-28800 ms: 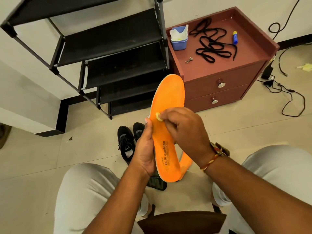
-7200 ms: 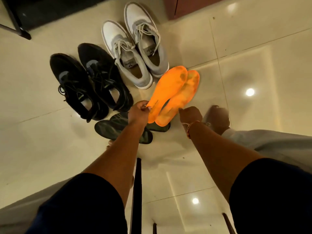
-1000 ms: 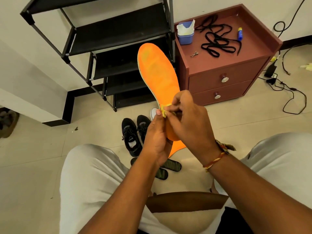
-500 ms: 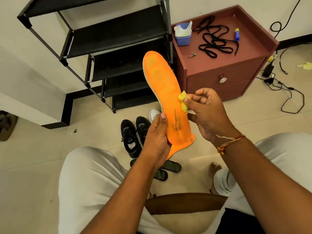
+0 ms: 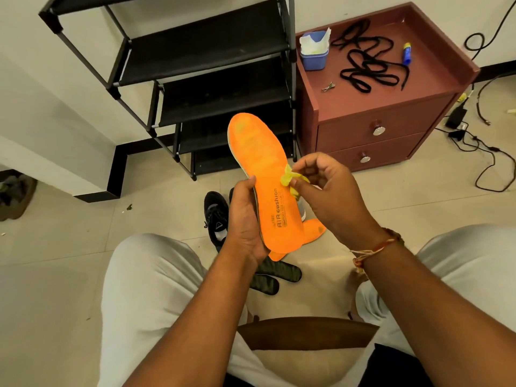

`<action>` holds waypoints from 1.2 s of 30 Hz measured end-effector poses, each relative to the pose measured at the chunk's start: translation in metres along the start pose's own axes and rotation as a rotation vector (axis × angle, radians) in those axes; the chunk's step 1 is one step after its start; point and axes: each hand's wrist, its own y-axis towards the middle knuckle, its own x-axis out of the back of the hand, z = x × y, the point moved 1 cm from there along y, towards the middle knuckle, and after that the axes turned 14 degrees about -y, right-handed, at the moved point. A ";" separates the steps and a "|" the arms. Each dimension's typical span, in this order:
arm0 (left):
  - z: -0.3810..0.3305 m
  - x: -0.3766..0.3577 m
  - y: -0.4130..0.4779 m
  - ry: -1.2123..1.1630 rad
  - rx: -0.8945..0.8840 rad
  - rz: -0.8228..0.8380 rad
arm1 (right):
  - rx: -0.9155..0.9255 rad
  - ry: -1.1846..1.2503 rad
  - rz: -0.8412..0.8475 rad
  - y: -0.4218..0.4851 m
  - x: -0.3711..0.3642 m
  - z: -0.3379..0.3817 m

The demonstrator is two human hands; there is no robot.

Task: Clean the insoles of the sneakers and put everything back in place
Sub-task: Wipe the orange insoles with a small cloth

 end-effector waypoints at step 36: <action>0.012 0.001 0.003 -0.008 0.057 0.045 | 0.333 -0.641 -0.048 -0.010 -0.005 0.008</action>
